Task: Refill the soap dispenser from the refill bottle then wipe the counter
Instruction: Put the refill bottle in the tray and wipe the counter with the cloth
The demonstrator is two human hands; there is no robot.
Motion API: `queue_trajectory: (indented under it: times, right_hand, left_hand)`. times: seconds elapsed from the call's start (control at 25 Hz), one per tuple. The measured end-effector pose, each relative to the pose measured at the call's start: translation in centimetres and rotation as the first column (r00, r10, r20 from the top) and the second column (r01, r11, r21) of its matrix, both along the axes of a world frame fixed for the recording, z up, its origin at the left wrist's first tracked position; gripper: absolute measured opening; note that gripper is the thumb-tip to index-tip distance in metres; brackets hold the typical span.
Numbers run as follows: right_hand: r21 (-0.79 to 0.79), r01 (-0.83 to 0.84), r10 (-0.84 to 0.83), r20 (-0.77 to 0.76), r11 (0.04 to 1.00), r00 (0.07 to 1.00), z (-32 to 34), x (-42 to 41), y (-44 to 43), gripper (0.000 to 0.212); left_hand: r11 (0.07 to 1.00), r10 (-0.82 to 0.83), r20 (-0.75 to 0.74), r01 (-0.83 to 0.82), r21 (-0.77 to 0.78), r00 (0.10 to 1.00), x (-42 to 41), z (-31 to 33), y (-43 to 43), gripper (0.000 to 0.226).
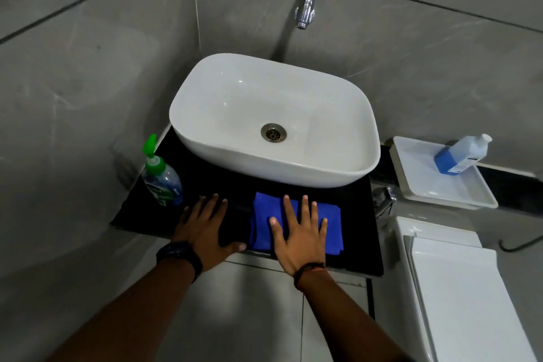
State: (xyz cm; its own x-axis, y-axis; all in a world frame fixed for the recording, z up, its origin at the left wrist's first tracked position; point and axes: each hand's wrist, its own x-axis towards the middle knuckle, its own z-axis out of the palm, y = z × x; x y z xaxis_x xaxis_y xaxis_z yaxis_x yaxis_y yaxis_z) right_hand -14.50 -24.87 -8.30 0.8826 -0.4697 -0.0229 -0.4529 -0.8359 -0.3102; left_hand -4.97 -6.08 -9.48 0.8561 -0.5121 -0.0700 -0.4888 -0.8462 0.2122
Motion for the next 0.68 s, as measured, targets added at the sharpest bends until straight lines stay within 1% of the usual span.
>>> queue_trajectory:
  times: [0.08,0.12,0.28,0.36,0.44,0.52,0.68]
  right_hand:
    - [-0.028,0.042,-0.045,-0.120,0.999,0.992,-0.3,1.8,1.2,0.070]
    - [-0.041,0.035,-0.041,-0.137,0.999,0.990,-0.4,2.4,1.7,0.071]
    - [-0.083,-0.063,0.054,-0.104,0.995,0.993,-0.7,2.4,1.1,0.074]
    - [-0.119,-0.081,0.071,-0.086,0.990,0.994,-0.7,1.3,-0.3,0.075]
    - [-0.124,-0.025,0.014,-0.085,0.992,0.996,-0.7,0.0,-2.1,0.074]
    - [-0.118,0.070,-0.082,-0.101,0.991,0.991,-0.6,-1.2,-3.3,0.072]
    - [-0.111,0.261,-0.274,-0.126,0.959,0.953,-0.7,-1.0,-2.3,0.072]
  left_hand:
    - [1.000,-0.001,-0.007,0.001,0.012,1.000,0.2,-0.1,0.0,0.107]
    - [1.000,0.002,-0.013,-0.002,0.018,1.000,0.3,-0.1,-0.1,0.107]
    - [1.000,0.007,-0.022,-0.007,0.022,1.000,0.5,0.0,-0.1,0.109]
    - [1.000,0.005,-0.021,-0.004,0.022,1.000,0.4,0.1,-0.1,0.109]
    - [1.000,-0.001,-0.034,0.002,0.027,0.999,0.5,0.2,-0.1,0.108]
    - [0.999,-0.007,-0.055,0.009,0.041,0.998,0.6,0.2,-0.1,0.108]
    - [0.999,-0.002,-0.085,0.006,0.053,0.996,0.6,0.6,-0.4,0.110]
